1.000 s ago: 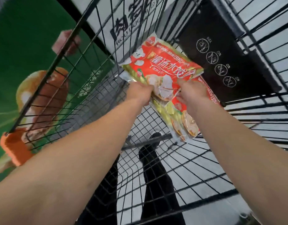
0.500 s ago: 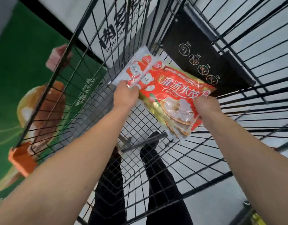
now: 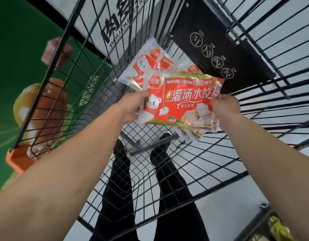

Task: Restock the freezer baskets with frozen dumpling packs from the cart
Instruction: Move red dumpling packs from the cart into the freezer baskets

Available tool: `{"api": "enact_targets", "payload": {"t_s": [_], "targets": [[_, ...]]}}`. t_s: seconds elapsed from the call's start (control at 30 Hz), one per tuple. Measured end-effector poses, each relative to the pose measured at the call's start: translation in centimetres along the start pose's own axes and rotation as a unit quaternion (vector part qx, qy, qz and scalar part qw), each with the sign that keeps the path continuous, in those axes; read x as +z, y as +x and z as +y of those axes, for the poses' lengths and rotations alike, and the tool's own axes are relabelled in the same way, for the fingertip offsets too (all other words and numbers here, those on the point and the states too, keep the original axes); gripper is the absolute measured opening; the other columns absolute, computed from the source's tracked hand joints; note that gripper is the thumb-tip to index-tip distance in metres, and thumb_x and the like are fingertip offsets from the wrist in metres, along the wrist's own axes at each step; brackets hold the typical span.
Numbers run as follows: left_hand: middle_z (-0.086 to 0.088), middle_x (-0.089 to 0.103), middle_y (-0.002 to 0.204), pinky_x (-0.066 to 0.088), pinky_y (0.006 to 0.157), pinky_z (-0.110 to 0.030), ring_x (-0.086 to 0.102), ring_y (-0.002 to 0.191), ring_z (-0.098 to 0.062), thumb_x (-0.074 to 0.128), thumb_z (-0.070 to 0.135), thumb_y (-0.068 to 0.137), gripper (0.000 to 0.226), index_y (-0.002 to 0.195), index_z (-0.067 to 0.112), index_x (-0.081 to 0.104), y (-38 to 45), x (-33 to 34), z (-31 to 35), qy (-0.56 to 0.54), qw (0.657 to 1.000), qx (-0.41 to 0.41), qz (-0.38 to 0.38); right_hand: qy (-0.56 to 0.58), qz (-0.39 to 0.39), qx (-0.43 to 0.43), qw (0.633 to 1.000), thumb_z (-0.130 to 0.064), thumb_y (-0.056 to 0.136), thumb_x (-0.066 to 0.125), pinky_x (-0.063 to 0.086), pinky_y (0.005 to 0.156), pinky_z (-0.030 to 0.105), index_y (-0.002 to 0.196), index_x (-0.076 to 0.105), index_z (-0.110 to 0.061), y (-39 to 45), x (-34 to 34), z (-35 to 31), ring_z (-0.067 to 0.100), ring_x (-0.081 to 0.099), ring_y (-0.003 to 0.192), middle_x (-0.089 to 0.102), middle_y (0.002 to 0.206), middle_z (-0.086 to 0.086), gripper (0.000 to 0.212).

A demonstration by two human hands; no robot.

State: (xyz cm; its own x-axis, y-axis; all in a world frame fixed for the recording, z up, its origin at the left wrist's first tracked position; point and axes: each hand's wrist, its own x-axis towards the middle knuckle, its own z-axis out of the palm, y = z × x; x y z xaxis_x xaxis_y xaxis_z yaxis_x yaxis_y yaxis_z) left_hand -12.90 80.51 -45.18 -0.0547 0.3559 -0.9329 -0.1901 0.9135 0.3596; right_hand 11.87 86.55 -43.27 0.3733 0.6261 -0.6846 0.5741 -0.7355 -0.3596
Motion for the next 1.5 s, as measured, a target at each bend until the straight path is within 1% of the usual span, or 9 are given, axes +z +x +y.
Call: {"api": "enact_targets", "payload": {"t_s": [0.17, 0.3, 0.4, 0.57, 0.67, 0.8, 0.97, 1.17, 1.5], "targets": [[-0.008, 0.076, 0.111, 0.055, 0.096, -0.053, 0.073, 0.102, -0.026, 0.059, 0.029, 0.100, 0.031, 0.119, 0.006, 0.068, -1.2, -0.6, -2.4, -0.041, 0.998, 0.036, 0.012, 0.046, -0.010, -0.031, 0.998, -0.023, 0.091, 0.062, 0.057, 0.084, 0.039, 0.092, 0.072, -0.013, -2.5, -0.1, 0.4, 0.024, 0.069, 0.090, 0.073, 0.095, 0.005, 0.014], [0.002, 0.078, 0.088, 0.061, 0.079, -0.032, 0.075, 0.084, -0.017, 0.057, 0.033, 0.100, 0.025, 0.091, 0.017, 0.075, -5.5, -2.9, -3.9, 0.044, 0.992, 0.084, 0.077, 0.078, -0.051, -0.057, 0.994, -0.019, 0.090, 0.066, 0.056, 0.094, 0.044, 0.085, 0.072, -0.019, -6.2, -0.6, 0.4, 0.023, 0.071, 0.096, 0.074, 0.099, 0.003, 0.007], [0.007, 0.076, 0.079, 0.059, 0.073, -0.033, 0.074, 0.082, -0.017, 0.057, 0.037, 0.098, 0.030, 0.083, 0.018, 0.074, -9.0, -5.8, -4.6, 0.077, 0.984, 0.108, 0.121, 0.100, -0.073, -0.085, 0.989, -0.031, 0.081, 0.070, 0.058, 0.089, 0.046, 0.075, 0.076, -0.024, -9.3, -0.7, 0.2, 0.021, 0.073, 0.090, 0.076, 0.092, -0.001, 0.010], [0.003, 0.078, 0.087, 0.060, 0.083, -0.049, 0.075, 0.087, -0.022, 0.057, 0.042, 0.090, 0.031, 0.083, 0.018, 0.076, -16.8, -13.3, -7.0, 0.081, 0.974, 0.147, 0.151, 0.214, -0.114, -0.053, 0.969, -0.010, 0.091, 0.068, 0.060, 0.071, 0.036, 0.088, 0.071, -0.010, -19.7, 0.8, -1.3, 0.021, 0.076, 0.081, 0.077, 0.084, 0.003, 0.004], [-0.002, 0.078, 0.094, 0.058, 0.086, -0.046, 0.075, 0.093, -0.027, 0.058, 0.040, 0.087, 0.030, 0.087, 0.016, 0.076, -21.1, -17.4, -9.1, 0.040, 0.978, 0.147, 0.145, 0.267, -0.143, -0.033, 0.953, -0.009, 0.095, 0.062, 0.061, 0.074, 0.040, 0.107, 0.067, -0.004, -25.9, 1.9, -1.6, 0.025, 0.074, 0.091, 0.076, 0.099, 0.010, 0.014], [-0.005, 0.078, 0.094, 0.059, 0.073, -0.036, 0.075, 0.088, -0.024, 0.055, 0.023, 0.098, 0.024, 0.088, 0.012, 0.074, -26.0, -21.0, -11.5, -0.014, 0.975, 0.163, 0.150, 0.282, -0.153, -0.051, 0.946, -0.007, 0.097, 0.059, 0.061, 0.080, 0.043, 0.102, 0.063, -0.007, -32.4, 3.4, -1.8, 0.022, 0.072, 0.089, 0.074, 0.098, 0.009, 0.006], [-0.006, 0.078, 0.099, 0.057, 0.093, -0.050, 0.075, 0.094, -0.026, 0.056, 0.024, 0.099, 0.024, 0.098, 0.010, 0.076, -30.7, -24.8, -15.9, -0.048, 0.970, 0.177, 0.160, 0.230, -0.182, -0.092, 0.952, -0.013, 0.097, 0.061, 0.060, 0.067, 0.034, 0.106, 0.065, -0.006, -37.5, 5.7, -1.7, 0.017, 0.075, 0.080, 0.076, 0.093, 0.005, 0.012], [-0.002, 0.079, 0.094, 0.057, 0.090, -0.053, 0.076, 0.090, -0.026, 0.060, 0.037, 0.096, 0.031, 0.086, 0.015, 0.078, -37.0, -28.1, -22.7, -0.075, 0.949, 0.191, 0.239, 0.160, -0.232, -0.178, 0.943, -0.013, 0.098, 0.059, 0.060, 0.073, 0.038, 0.093, 0.065, -0.010, -43.0, 8.4, -1.3, 0.019, 0.074, 0.079, 0.076, 0.089, 0.005, 0.008], [-0.004, 0.079, 0.088, 0.060, 0.085, -0.053, 0.075, 0.086, -0.029, 0.061, 0.031, 0.098, 0.028, 0.087, 0.011, 0.077, -46.7, -31.5, -33.7, -0.133, 0.900, 0.213, 0.356, 0.075, -0.311, -0.262, 0.910, -0.015, 0.096, 0.062, 0.058, 0.064, 0.035, 0.088, 0.068, -0.010, -52.8, 13.8, 0.4, 0.020, 0.075, 0.072, 0.077, 0.082, 0.005, 0.011]]}}
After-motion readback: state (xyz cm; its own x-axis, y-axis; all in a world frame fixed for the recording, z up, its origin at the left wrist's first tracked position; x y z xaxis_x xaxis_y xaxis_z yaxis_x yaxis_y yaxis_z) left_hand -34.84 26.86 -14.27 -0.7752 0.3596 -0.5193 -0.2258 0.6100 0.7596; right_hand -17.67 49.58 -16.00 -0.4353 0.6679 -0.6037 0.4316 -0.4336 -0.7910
